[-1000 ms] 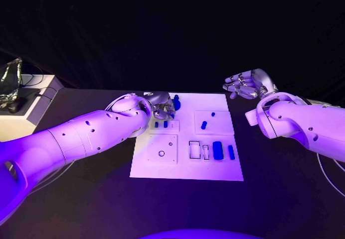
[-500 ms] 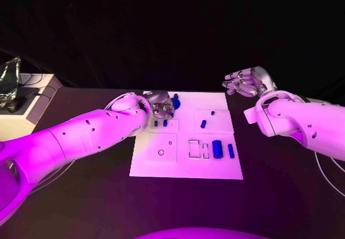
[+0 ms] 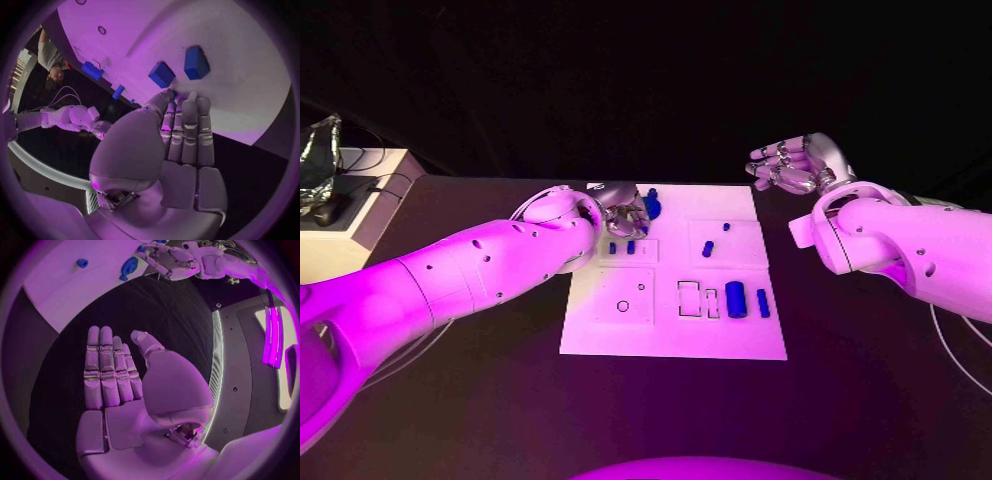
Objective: Assemble the parts on the task board
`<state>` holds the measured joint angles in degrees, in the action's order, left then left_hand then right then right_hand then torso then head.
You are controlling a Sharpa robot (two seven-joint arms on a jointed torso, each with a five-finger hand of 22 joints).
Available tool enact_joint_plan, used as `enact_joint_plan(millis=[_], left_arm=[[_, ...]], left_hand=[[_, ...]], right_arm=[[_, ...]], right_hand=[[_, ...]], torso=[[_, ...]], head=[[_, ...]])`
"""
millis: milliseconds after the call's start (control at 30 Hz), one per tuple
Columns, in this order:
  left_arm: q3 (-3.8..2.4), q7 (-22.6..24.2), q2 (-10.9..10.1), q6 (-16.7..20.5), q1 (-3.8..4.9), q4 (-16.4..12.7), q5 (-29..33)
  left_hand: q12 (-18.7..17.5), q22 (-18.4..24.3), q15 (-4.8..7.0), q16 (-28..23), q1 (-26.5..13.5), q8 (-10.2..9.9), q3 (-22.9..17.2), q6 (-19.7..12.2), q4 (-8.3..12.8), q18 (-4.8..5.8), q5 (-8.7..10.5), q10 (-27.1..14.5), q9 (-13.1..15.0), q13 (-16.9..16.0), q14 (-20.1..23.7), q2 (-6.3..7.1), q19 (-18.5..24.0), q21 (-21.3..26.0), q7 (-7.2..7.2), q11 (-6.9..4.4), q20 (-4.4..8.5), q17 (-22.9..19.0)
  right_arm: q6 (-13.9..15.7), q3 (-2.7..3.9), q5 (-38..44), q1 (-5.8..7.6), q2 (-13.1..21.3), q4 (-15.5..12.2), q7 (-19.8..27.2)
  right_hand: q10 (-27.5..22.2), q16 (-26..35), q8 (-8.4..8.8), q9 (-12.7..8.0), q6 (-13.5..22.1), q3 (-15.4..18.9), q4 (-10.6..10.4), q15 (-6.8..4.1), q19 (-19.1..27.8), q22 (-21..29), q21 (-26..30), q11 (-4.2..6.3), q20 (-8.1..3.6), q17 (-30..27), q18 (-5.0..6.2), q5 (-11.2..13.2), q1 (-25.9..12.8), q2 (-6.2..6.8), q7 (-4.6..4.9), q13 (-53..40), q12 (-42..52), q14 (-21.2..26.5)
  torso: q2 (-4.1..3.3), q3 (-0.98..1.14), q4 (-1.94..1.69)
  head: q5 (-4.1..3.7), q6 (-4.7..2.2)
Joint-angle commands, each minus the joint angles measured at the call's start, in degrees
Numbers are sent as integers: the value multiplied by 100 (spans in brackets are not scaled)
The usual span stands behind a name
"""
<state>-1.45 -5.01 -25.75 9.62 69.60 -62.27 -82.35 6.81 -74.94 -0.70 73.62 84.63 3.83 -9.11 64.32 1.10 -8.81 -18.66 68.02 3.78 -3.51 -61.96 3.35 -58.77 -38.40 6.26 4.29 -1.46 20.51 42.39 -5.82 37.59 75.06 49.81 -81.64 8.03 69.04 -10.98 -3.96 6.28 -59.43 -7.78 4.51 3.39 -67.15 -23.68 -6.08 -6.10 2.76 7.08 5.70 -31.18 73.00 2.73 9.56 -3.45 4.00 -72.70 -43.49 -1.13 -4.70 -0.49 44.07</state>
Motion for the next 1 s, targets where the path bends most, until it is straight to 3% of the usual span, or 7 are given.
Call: enact_joint_plan(millis=[33,367,600,1000], left_arm=[[15,45,26,-138,-29,10,83],[16,53,27,51,-30,32,136],[15,103,-3,338,-31,22,302],[-6,166,-183,491,-34,-165,712]], left_hand=[[-23,-97,11,34,-2,-22,-51,56,7,11,34,53,-2,-9,-58,-64,-35,-43,3,-5,-2,1],[-122,-112,96,31,32,-22,-308,324,160,2,46,356,1,-17,-258,-214,-74,-214,6,-88,74,45],[-266,-89,105,-67,-121,-21,-684,366,211,-20,43,485,5,-22,-366,-213,-73,-348,25,-91,91,150],[-282,-77,120,-134,-176,-19,-825,419,240,-39,42,554,8,-25,-440,-181,-98,-407,23,-106,97,215]], right_arm=[[-10,2,-2,-1,-10,4,74],[-21,2,-2,-2,-22,12,66],[-20,2,-2,-2,-15,5,63],[-28,2,-1,-2,-7,6,57]], right_hand=[[-24,-15,31,-5,-22,17,11,-6,-29,9,-20,0,-14,-5,-56,-22,25,48,28,9,-35,-25],[-19,-34,30,-3,-30,16,20,-8,3,166,-146,3,-17,-20,-60,-27,24,40,23,9,-35,-22],[-17,-39,29,0,-38,18,22,-9,12,210,-183,4,-18,-22,-60,-36,19,42,21,9,-34,-22],[-12,-41,31,2,-43,14,31,-10,24,254,-227,6,-21,-22,-61,-44,25,40,19,9,-35,-20]], torso=[[4,-1,-4],[1,-3,-1],[-2,-2,0],[2,-3,1]], head=[[1,5],[14,11],[5,6],[7,-6]])
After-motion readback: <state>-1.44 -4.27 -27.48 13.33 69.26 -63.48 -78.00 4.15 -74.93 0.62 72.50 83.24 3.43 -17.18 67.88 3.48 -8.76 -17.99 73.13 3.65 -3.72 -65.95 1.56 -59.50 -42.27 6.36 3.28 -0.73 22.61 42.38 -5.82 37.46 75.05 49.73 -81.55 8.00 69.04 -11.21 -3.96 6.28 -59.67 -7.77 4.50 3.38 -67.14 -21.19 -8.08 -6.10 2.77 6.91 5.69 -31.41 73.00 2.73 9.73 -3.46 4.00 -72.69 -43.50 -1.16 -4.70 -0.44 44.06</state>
